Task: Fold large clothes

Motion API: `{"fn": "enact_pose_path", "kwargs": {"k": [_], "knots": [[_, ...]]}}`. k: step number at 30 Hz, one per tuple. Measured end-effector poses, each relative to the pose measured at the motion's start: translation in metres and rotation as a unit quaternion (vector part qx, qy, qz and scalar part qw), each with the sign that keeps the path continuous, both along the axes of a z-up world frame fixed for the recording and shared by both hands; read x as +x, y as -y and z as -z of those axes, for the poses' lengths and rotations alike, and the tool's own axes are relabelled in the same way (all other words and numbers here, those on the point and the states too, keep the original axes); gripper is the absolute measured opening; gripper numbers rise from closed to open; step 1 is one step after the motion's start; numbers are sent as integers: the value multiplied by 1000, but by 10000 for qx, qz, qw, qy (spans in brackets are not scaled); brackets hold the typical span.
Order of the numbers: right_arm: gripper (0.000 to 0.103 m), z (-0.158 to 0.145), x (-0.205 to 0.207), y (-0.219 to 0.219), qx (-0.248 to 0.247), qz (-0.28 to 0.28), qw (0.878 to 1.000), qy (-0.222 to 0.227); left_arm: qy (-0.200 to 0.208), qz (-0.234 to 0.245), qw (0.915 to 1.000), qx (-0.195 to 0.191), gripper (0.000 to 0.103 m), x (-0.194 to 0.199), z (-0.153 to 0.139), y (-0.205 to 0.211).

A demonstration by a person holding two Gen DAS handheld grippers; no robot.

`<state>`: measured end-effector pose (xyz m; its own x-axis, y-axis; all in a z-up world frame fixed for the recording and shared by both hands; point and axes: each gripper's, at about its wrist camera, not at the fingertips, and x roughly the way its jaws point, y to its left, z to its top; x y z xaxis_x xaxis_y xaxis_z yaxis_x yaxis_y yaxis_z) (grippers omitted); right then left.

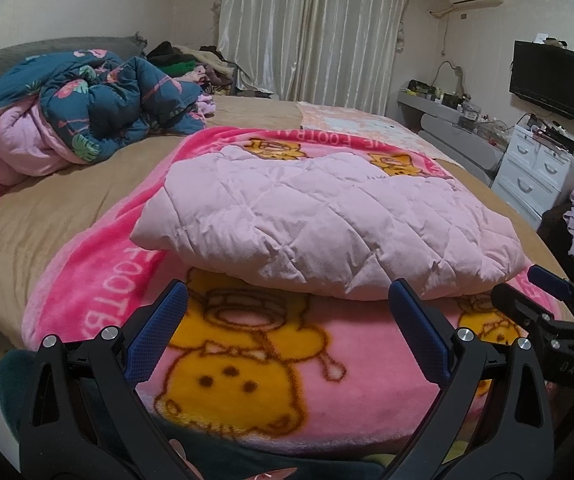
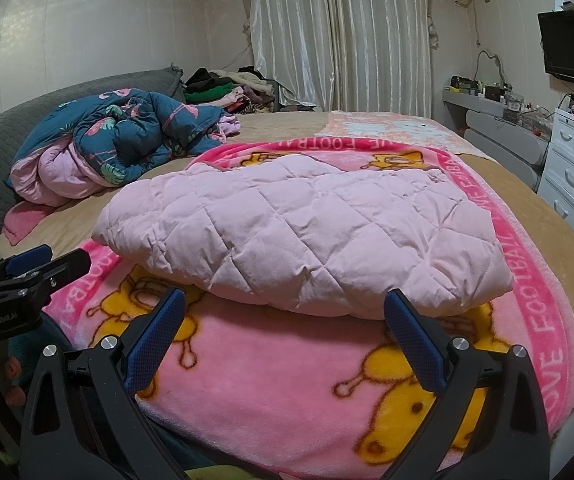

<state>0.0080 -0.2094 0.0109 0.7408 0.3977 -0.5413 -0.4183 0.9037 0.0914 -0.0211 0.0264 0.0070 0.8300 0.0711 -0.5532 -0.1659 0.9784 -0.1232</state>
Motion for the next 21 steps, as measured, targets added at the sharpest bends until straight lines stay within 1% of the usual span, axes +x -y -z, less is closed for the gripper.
{"fn": "enact_pose_path", "kwargs": {"k": [6, 10, 14, 16, 17, 18, 19, 21], "knots": [[99, 2, 4, 2, -32, 163, 9999, -46, -158, 17, 9998, -94, 94, 5, 6, -4], [99, 3, 8, 5, -95, 347, 9993, -83, -347, -14, 9994, -28, 94, 10, 13, -6], [99, 2, 12, 22, -28, 658, 9978, -71, -424, -31, 9988, -253, 94, 18, 16, -18], [99, 1, 14, 42, -79, 955, 9954, 71, -552, -153, 9976, -395, 94, 30, 16, -38], [99, 2, 17, 63, -124, 1198, 9926, 151, -568, -251, 9970, -470, 94, 36, 14, -55], [99, 6, 23, 86, -156, 1476, 9888, 149, -595, -390, 9964, -468, 94, 44, 12, -75], [99, 10, 28, 107, -201, 1739, 9845, 114, -593, -560, 9957, -439, 94, 49, 10, -92], [99, 29, 44, 176, -353, 2481, 9681, -32, -622, -1011, 9926, -258, 94, 63, 7, -135]]}}
